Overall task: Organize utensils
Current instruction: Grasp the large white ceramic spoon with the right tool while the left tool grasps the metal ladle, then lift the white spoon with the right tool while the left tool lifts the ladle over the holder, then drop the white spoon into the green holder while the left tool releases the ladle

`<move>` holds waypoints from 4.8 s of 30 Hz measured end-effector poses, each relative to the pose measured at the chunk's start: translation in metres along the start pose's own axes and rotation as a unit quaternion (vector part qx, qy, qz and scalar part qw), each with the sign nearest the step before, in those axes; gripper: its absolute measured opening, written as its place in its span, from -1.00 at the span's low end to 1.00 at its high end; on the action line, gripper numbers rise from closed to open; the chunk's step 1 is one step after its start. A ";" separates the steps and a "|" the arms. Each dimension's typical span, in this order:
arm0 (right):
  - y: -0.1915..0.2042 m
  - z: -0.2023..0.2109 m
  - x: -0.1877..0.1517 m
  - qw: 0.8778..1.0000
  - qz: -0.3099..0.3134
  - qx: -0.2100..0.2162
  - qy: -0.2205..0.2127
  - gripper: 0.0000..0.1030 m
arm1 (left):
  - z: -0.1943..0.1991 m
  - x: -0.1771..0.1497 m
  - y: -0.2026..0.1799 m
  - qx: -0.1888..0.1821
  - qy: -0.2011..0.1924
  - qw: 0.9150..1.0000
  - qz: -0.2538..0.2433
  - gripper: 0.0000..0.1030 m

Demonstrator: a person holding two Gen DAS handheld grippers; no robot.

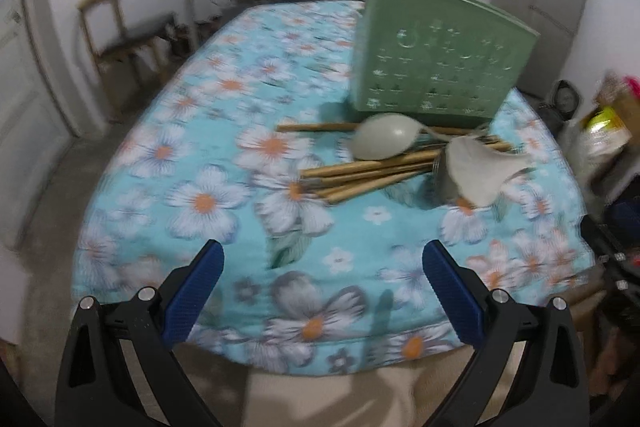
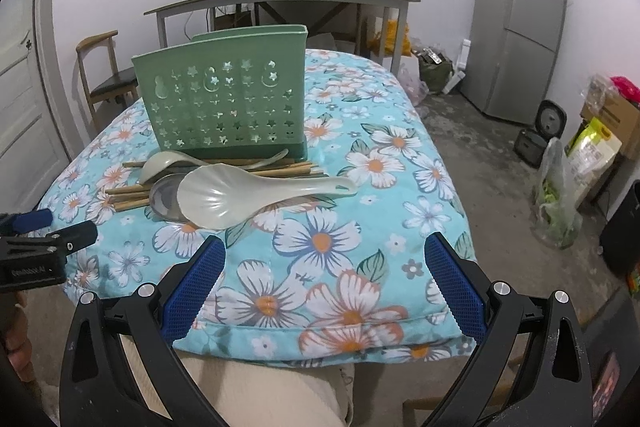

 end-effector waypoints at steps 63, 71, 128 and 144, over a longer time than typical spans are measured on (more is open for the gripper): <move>0.120 -0.044 -0.015 0.961 0.245 0.120 -0.051 0.01 | -0.039 0.011 -0.031 -0.124 0.002 0.992 0.016 -0.92; 0.121 -0.065 -0.023 0.964 0.248 0.097 -0.016 -0.25 | -0.043 0.010 -0.027 -0.138 0.005 0.990 0.034 -0.92; -0.021 0.032 0.147 0.975 -0.084 0.138 -0.152 -0.99 | 0.062 0.215 0.004 0.016 -0.263 0.955 -0.136 -0.97; -0.012 0.006 0.237 0.933 -0.167 0.271 -0.169 -0.99 | -0.030 0.199 -0.028 -0.009 -0.165 0.970 -0.178 -0.90</move>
Point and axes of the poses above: each gripper's, at about its wrist camera, not at the fingertips, and z roughly against the way its jaws point, y to its left, x to its top, the point moved 9 cm from there along -z, roughly the way its jaws point, and after that the axes turned 15 degrees about -y, right-handed, at the moved point
